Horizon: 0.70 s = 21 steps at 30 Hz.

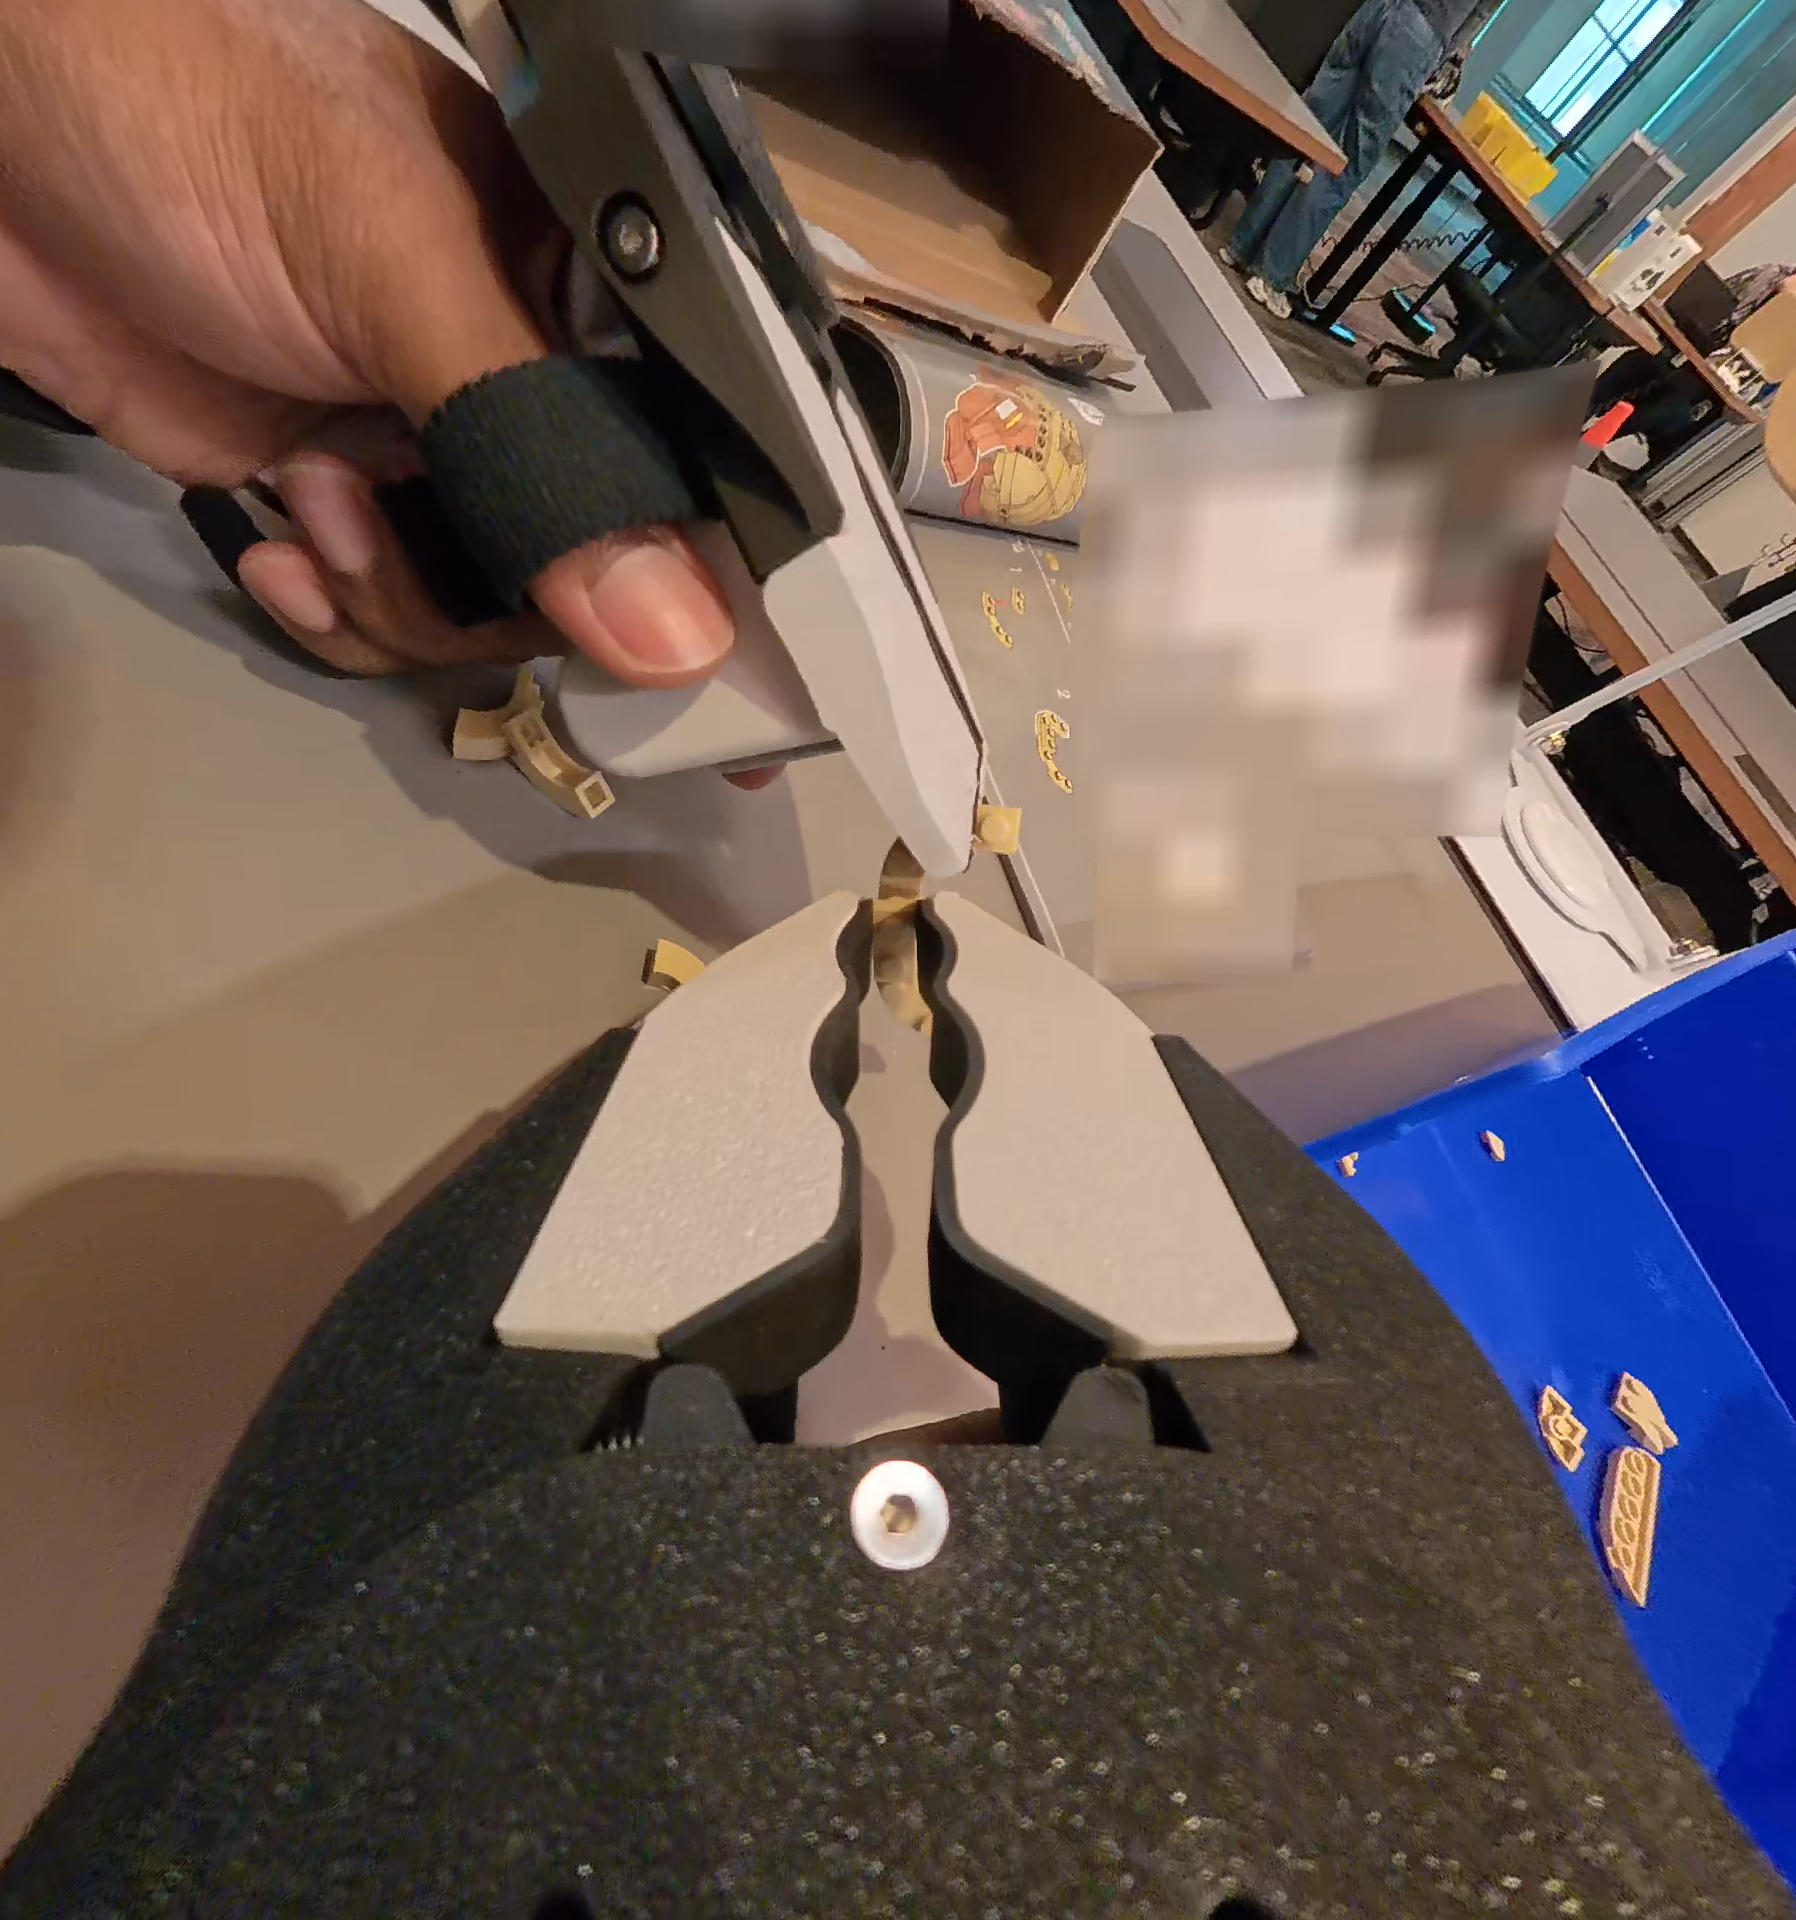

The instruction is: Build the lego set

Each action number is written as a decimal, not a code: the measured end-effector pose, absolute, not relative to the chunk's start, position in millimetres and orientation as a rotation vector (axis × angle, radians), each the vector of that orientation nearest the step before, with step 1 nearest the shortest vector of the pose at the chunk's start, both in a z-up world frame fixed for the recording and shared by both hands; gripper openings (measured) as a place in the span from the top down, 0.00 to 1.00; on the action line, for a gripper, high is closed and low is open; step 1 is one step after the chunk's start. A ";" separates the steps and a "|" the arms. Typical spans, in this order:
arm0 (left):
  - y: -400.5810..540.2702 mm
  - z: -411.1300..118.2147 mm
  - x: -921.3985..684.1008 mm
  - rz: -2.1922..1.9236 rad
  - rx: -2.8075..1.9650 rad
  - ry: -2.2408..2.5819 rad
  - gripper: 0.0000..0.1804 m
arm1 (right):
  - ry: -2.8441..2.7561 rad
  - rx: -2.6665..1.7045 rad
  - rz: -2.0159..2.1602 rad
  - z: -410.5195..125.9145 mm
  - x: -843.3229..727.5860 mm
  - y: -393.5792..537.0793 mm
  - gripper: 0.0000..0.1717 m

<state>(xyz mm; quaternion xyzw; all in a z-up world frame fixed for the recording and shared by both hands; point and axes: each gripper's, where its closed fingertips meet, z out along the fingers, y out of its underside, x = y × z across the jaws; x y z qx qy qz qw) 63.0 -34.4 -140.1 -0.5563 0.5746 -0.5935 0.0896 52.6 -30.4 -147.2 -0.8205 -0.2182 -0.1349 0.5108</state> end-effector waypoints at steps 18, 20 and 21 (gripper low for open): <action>-37.6 -135.8 62.8 -1.868 -1.670 1.657 0.97 | -0.512 -1.947 -0.358 -144.0 53.8 -28.4 0.95; -38.4 -136.5 62.6 -1.868 -1.669 1.663 0.97 | -0.513 -1.949 -0.361 -144.9 53.8 -28.5 0.95; -38.5 -136.5 62.5 -1.874 -1.671 1.664 0.97 | -0.511 -1.949 -0.357 -144.9 53.7 -28.6 0.95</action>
